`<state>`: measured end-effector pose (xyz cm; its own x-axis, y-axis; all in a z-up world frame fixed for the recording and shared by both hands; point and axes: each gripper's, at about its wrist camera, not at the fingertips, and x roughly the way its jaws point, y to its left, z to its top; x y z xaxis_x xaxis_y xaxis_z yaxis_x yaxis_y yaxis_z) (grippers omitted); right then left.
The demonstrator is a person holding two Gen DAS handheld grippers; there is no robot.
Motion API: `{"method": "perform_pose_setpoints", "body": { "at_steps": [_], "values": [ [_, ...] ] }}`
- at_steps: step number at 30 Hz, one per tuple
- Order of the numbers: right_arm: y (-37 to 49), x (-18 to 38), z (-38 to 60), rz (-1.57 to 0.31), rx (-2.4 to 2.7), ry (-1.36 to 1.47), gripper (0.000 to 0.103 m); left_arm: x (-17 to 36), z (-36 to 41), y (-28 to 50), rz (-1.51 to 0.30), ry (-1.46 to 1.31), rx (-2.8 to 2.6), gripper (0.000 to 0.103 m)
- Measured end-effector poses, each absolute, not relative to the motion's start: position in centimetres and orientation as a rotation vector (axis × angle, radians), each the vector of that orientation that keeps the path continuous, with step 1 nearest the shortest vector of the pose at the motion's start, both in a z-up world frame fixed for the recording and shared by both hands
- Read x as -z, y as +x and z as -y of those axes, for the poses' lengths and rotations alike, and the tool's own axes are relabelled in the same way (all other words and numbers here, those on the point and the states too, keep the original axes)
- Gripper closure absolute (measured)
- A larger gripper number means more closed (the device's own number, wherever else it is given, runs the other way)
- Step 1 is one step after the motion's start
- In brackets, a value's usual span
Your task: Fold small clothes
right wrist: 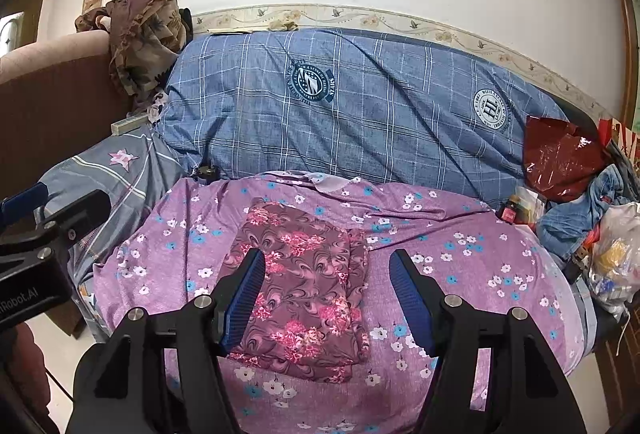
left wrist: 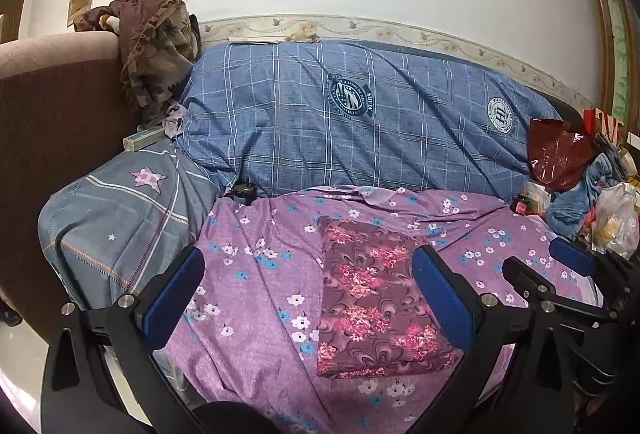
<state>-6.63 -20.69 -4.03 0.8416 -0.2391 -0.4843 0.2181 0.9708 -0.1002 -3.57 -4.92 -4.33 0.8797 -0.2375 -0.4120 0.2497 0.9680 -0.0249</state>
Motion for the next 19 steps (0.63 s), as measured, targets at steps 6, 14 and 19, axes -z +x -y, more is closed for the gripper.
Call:
{"method": "perform_pose_setpoints", "body": {
  "at_steps": [6,14,19],
  "values": [
    [-6.5,4.2,20.4,-0.52,0.239,-0.054,0.036,4.4,4.8,-3.5,-0.429,0.028,0.265,0.0],
    [-5.8,4.5,20.2,-0.53,0.237,-0.057,0.036,4.6,4.7,-2.8,-0.439,0.017,0.264,0.0],
    [-3.9,5.0,21.3,-0.552,0.209,-0.04,0.036,4.9,4.7,-0.3,-0.473,-0.028,0.292,0.0]
  ]
}}
